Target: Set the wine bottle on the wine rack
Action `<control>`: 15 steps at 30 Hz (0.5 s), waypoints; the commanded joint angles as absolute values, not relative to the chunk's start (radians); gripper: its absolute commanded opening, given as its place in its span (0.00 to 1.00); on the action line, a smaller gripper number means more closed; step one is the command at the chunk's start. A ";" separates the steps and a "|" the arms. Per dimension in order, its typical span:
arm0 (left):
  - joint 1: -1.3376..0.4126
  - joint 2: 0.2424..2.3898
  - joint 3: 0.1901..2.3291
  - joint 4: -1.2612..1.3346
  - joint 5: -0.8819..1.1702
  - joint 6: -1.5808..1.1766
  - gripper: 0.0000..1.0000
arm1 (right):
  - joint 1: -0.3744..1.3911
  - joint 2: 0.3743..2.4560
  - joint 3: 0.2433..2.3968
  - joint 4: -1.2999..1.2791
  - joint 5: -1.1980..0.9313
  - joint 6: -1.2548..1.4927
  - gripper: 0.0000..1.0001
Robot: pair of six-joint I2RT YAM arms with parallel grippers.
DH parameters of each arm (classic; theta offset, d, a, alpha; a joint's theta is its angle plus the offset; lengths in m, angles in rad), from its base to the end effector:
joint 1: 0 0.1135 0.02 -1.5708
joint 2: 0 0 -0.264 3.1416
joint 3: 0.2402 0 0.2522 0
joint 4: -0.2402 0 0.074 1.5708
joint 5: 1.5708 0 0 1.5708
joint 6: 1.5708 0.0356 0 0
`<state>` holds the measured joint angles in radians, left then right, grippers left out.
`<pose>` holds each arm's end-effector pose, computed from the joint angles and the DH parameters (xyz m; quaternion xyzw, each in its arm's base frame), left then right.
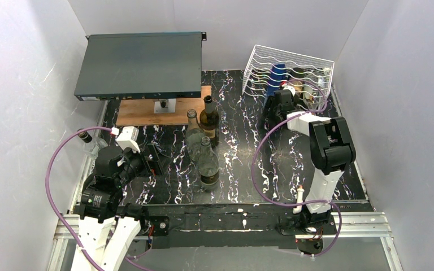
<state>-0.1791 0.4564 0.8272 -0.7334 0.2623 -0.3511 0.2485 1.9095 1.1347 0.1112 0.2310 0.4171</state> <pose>0.0878 -0.0253 0.3361 0.0039 0.8193 -0.2514 0.5153 0.3997 0.0930 0.1671 0.1255 0.8855 0.0443 0.4452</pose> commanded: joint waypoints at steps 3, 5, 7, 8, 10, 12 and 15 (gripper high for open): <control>-0.182 0.464 0.825 -0.723 0.278 -0.340 0.99 | 0.233 1.753 1.086 0.094 0.270 0.394 0.83; -0.181 0.466 0.825 -0.723 0.281 -0.339 0.99 | 0.233 1.714 1.069 0.065 0.259 0.383 0.85; -0.182 0.466 0.825 -0.721 0.283 -0.339 0.99 | 0.234 1.671 1.060 0.030 0.250 0.372 0.86; -0.181 0.465 0.823 -0.721 0.282 -0.339 0.99 | 0.233 1.649 1.053 0.022 0.245 0.367 0.87; -0.182 0.464 0.824 -0.721 0.281 -0.339 0.99 | 0.233 1.604 1.046 0.019 0.243 0.351 0.87; -0.181 0.467 0.824 -0.721 0.281 -0.339 0.99 | 0.234 1.585 1.073 0.018 0.238 0.326 0.87; -0.182 0.472 0.824 -0.722 0.284 -0.339 0.99 | 0.233 1.611 1.173 0.007 0.231 0.286 0.89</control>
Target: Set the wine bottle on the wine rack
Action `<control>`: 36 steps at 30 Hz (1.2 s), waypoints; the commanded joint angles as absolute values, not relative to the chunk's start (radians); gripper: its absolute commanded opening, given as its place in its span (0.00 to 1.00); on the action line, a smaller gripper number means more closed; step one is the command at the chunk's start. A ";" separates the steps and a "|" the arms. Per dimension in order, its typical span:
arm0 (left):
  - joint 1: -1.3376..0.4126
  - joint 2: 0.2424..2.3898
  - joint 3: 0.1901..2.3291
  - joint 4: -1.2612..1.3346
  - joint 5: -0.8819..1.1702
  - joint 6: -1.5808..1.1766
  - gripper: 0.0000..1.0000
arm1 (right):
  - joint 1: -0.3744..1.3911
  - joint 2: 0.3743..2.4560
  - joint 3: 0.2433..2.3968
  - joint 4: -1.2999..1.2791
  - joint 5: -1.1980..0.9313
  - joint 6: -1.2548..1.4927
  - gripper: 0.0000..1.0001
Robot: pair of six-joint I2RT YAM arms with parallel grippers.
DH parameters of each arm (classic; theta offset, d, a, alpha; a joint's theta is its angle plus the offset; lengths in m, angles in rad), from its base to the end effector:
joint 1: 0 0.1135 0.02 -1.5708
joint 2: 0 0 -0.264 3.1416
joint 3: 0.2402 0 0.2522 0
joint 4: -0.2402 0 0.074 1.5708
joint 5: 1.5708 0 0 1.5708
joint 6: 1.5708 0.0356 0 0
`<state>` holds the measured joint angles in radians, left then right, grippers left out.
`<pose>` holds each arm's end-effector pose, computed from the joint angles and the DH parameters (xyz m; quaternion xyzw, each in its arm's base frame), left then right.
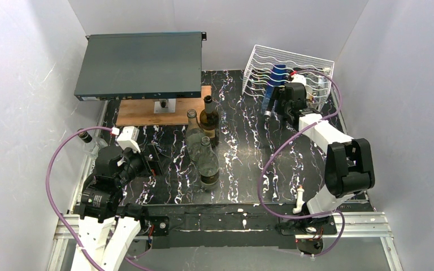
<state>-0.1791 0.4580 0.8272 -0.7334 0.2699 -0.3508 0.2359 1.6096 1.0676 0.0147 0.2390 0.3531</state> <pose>0.0881 -0.0256 0.3360 0.0061 0.8195 -0.2541 0.5136 0.3567 0.0771 0.2477 0.1097 0.8558 0.0447 0.5035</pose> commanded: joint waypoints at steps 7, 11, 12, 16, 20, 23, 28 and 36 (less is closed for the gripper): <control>-0.181 0.471 0.825 -0.725 0.264 -0.342 0.99 | 0.233 1.861 1.566 -0.083 0.190 0.269 0.94; -0.181 0.475 0.830 -0.733 0.250 -0.344 0.99 | 0.233 2.027 1.801 -0.140 0.154 0.242 0.95; -0.181 0.475 0.830 -0.733 0.247 -0.344 0.99 | 0.232 2.066 1.847 -0.149 0.134 0.232 0.95; -0.181 0.483 0.831 -0.737 0.238 -0.345 0.99 | 0.232 2.218 2.047 -0.233 0.063 0.180 0.93; -0.181 0.493 0.831 -0.736 0.235 -0.347 0.99 | 0.233 2.286 2.101 -0.275 0.036 0.186 0.88; -0.178 0.498 0.831 -0.736 0.235 -0.347 0.99 | 0.233 2.262 2.015 -0.238 0.019 0.214 0.86; -0.178 0.505 0.831 -0.736 0.241 -0.345 0.99 | 0.233 2.205 1.889 -0.209 -0.035 0.247 0.82; -0.178 0.499 0.830 -0.733 0.245 -0.345 0.99 | 0.232 2.091 1.724 -0.199 -0.128 0.260 0.80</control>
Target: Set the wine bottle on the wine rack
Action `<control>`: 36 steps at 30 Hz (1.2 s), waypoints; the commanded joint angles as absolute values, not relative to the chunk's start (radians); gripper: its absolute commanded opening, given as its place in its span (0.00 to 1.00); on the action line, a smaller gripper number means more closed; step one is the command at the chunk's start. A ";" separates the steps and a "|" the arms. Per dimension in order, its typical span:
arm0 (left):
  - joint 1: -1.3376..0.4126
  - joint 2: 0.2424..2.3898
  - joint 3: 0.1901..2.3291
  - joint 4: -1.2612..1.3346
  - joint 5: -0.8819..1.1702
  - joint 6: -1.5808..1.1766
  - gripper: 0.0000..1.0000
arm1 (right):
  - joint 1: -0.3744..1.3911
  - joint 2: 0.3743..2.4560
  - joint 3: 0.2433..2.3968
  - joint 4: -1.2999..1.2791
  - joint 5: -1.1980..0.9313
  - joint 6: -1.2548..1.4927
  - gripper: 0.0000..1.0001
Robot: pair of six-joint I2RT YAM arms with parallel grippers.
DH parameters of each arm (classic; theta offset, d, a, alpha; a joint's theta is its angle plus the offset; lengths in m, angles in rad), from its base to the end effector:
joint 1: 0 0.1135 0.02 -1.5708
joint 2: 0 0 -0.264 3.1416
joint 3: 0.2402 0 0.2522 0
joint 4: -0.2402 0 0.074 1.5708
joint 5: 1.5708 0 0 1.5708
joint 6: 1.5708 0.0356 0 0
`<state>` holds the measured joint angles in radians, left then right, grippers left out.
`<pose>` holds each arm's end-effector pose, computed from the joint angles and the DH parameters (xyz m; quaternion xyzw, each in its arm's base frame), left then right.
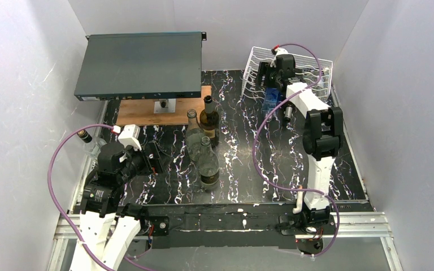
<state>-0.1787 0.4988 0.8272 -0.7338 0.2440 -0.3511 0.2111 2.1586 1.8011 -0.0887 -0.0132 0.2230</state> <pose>0.0973 -0.0263 0.3328 -0.0046 0.8315 -0.2411 0.5005 0.5042 0.1085 0.2564 0.0015 0.8460 0.1203 0.5194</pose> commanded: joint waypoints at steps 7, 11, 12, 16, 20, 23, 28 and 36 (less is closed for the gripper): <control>-0.178 0.494 0.830 -0.733 0.252 -0.345 0.99 | 0.232 2.016 1.632 -0.221 -0.126 0.246 0.79; -0.177 0.494 0.830 -0.732 0.255 -0.344 0.99 | 0.231 1.978 1.653 -0.270 -0.129 0.241 0.80; -0.178 0.493 0.830 -0.732 0.255 -0.344 0.99 | 0.232 1.965 1.653 -0.280 -0.123 0.239 0.80; -0.177 0.485 0.828 -0.732 0.254 -0.344 0.99 | 0.231 1.926 1.666 -0.324 -0.106 0.227 0.82; -0.178 0.479 0.828 -0.730 0.259 -0.343 0.99 | 0.230 1.878 1.705 -0.392 -0.066 0.252 0.83; -0.178 0.479 0.828 -0.727 0.267 -0.341 0.99 | 0.231 1.776 1.668 -0.383 -0.073 0.287 0.84; -0.178 0.477 0.827 -0.726 0.271 -0.341 0.99 | 0.236 1.571 1.496 -0.254 -0.203 0.391 0.88; -0.178 0.466 0.824 -0.724 0.265 -0.344 0.99 | 0.348 1.335 1.274 -0.149 -0.453 0.370 0.93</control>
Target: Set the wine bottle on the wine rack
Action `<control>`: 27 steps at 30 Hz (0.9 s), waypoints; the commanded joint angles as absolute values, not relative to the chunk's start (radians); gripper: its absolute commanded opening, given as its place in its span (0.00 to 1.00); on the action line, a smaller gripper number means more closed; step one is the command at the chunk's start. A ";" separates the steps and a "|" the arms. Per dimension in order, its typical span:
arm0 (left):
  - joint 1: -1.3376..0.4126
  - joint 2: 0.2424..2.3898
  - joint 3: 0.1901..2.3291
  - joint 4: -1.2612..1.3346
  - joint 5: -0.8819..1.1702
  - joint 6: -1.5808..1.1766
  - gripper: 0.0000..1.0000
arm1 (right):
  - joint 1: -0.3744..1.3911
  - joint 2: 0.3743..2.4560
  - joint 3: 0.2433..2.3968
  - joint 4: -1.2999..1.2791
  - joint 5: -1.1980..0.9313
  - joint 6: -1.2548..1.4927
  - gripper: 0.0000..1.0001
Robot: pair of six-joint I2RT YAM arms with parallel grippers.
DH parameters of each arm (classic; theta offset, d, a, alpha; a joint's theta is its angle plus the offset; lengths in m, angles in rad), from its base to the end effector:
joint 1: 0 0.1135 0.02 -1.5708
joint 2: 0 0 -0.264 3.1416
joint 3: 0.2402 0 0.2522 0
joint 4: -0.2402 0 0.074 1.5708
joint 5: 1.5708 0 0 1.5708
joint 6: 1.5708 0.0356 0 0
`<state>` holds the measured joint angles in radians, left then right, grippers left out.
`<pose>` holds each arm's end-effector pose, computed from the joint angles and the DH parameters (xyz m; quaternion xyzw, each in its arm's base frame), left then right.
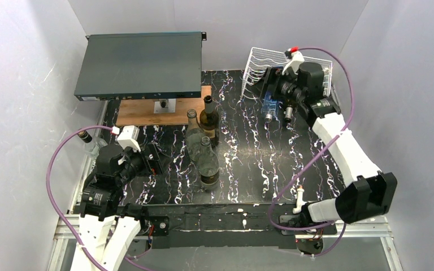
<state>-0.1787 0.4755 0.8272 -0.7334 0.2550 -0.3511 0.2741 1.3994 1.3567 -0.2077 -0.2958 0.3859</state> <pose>0.0921 -0.0258 0.3347 0.0002 0.8248 -0.2471 0.5086 0.3119 0.0985 0.3963 -0.0466 0.7851 0.3067 0.5361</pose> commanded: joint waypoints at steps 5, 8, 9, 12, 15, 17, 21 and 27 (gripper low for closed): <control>-0.178 0.462 0.824 -0.724 0.262 -0.344 0.99 | 0.540 1.240 1.223 -0.226 -0.460 0.279 0.95; -0.178 0.449 0.822 -0.724 0.255 -0.345 0.99 | 0.654 1.174 1.204 -0.267 -0.431 0.227 0.96; -0.178 0.446 0.822 -0.724 0.255 -0.345 0.99 | 0.684 1.155 1.197 -0.279 -0.409 0.210 0.96; -0.178 0.446 0.822 -0.723 0.260 -0.344 0.99 | 0.764 1.125 1.190 -0.297 -0.369 0.183 0.97; -0.178 0.451 0.824 -0.723 0.262 -0.344 0.99 | 0.851 1.143 1.210 -0.292 -0.312 0.183 0.97; -0.178 0.454 0.823 -0.724 0.263 -0.344 0.99 | 0.907 1.164 1.232 -0.286 -0.256 0.177 0.97; -0.177 0.453 0.823 -0.724 0.258 -0.344 0.99 | 0.979 1.211 1.261 -0.286 -0.060 0.177 0.96; -0.178 0.448 0.822 -0.724 0.256 -0.344 0.99 | 1.074 1.258 1.284 -0.290 0.075 0.158 0.92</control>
<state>-0.1787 0.4519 0.8268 -0.7330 0.2543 -0.3511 1.0191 1.2469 1.2228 -0.3061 -0.0631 0.1833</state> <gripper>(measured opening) 0.994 0.926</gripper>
